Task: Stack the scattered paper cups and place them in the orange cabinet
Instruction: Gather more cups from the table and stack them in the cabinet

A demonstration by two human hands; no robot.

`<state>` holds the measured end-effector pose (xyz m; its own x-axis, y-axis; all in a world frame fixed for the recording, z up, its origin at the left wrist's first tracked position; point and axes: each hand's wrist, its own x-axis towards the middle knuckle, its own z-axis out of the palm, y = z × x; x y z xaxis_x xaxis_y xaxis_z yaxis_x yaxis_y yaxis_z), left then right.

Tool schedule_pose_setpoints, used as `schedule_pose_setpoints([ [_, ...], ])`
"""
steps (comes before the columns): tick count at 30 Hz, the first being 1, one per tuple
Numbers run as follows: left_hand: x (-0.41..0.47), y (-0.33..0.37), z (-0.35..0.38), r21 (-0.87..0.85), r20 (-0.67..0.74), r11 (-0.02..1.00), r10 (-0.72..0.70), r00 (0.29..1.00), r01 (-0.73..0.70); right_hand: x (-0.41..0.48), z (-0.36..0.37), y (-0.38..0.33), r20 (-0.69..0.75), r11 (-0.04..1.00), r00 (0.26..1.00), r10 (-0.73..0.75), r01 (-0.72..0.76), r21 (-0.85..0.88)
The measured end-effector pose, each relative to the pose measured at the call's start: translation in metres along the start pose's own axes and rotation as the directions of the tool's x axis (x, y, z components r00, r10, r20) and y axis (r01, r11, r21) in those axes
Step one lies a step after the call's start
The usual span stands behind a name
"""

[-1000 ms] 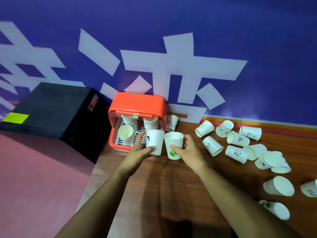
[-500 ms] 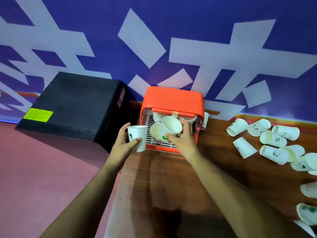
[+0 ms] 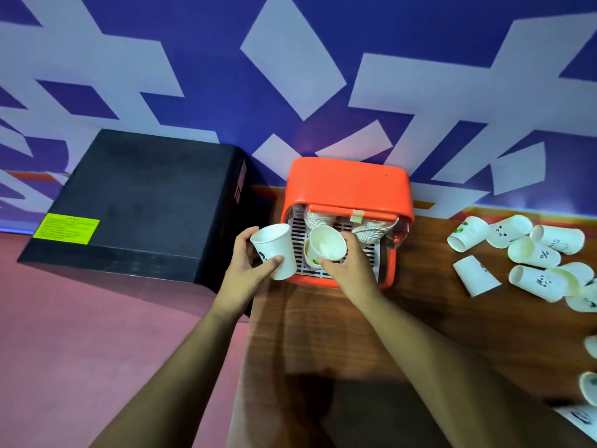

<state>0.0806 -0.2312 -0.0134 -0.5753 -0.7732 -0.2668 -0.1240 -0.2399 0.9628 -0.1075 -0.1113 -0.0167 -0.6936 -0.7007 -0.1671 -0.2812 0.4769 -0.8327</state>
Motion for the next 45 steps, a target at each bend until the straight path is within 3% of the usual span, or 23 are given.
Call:
schedule_pose_setpoints([
  [6,0.006,0.001,0.015,-0.002,0.041,1.000,0.006,0.999,-0.006,0.002,-0.011,0.001,0.116,0.992,0.993,0.035,-0.021,-0.124],
  [13,0.016,0.004,0.042,0.135,0.124,0.988,0.059,0.991,-0.075,0.003,-0.027,-0.009,0.146,0.959,0.989,0.023,-0.063,0.277],
  [18,0.025,0.002,0.054,0.278,0.199,0.938,0.153,0.968,-0.206,0.001,-0.022,-0.006,0.179,0.926,0.984,0.019,-0.085,0.368],
  [22,0.030,-0.001,0.056,0.373,0.215,0.891,0.188,0.958,-0.259,0.002,-0.019,-0.003,0.196,0.939,0.981,-0.005,-0.063,0.338],
  [29,0.042,-0.015,0.056,0.522,0.280,0.815,0.117,0.953,-0.253,0.004,-0.011,0.011,0.167,0.985,0.986,-0.028,-0.001,0.172],
  [34,0.047,-0.023,0.052,0.481,0.300,0.868,-0.026,0.953,-0.128,0.009,-0.004,0.027,0.183,0.991,0.982,0.047,-0.069,0.113],
  [41,0.046,-0.028,0.051,0.427,0.181,0.900,0.011,0.983,-0.088,0.010,0.005,0.029,0.251,0.979,0.962,0.108,-0.147,0.140],
  [45,0.046,-0.030,0.053,0.504,0.180,0.856,0.027,0.983,-0.115,0.012,0.008,0.026,0.227,0.980,0.965,0.129,-0.158,0.118],
])
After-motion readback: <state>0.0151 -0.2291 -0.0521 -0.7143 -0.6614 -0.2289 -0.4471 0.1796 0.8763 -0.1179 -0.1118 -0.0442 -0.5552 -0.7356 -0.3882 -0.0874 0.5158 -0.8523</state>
